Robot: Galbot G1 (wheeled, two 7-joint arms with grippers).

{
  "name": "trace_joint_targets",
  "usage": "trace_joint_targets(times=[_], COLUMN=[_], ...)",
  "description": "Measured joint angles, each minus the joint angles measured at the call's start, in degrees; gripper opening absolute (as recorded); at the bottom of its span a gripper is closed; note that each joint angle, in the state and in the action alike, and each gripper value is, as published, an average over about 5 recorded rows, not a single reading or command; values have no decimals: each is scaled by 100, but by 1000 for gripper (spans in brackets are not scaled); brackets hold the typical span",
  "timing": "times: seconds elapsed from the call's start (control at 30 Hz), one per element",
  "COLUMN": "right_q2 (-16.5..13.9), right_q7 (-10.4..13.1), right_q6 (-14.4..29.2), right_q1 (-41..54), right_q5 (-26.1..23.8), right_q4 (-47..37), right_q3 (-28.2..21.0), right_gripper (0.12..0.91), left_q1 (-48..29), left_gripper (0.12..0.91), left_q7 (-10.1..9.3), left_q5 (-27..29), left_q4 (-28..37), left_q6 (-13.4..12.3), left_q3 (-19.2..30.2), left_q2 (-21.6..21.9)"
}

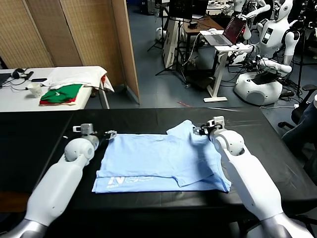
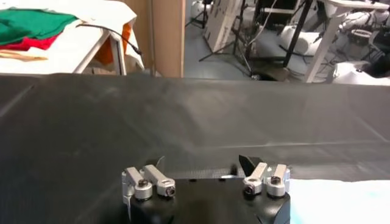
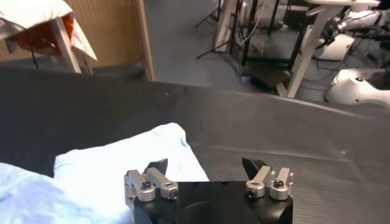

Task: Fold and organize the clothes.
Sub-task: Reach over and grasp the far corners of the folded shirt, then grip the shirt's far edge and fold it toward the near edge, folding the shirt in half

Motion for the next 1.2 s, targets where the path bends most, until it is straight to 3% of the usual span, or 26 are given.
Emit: trace_joint_targets(times=[0.07, 0.2, 0.33, 0.53, 0.63, 0.8, 0.93, 1.03, 1.2], right_q2=[19, 70, 101, 96, 85, 81, 81, 80, 79], right_q7=[-15, -53, -111, -169, -174, -177, -177, -177, -177], right_q6=[2, 7, 11, 11, 11, 26, 84, 116, 144], right_q1=[20, 60, 70, 38, 23, 7, 4, 7, 8], right_q5=[-6, -28, -62, -120, -132, -139, -141, -141, -141], right_q4=[-56, -166, -217, -203, -190, -193, -189, -198, -204], right_q3=[-13, -30, -45, -23, -11, -2, 2, 1, -8], right_gripper=[829, 747, 579, 226, 145, 141, 141, 141, 141], left_q1=[9, 41, 89, 145, 156, 163, 148, 136, 200], left_gripper=[764, 514, 303, 185, 152, 144, 172, 304, 623], left_q7=[7, 21, 33, 87, 133, 161, 53, -27, -140], left_q5=[-6, -25, -32, -6, 4, 9, -25, -125, -481], left_q4=[-10, -54, -124, -213, -240, -287, -292, -315, -438], left_q6=[2, 15, 40, 55, 43, 10, -29, -19, 83], left_q3=[0, 1, 19, 39, 39, 31, -13, -55, -100], left_q2=[12, 46, 77, 129, 169, 198, 167, 153, 139])
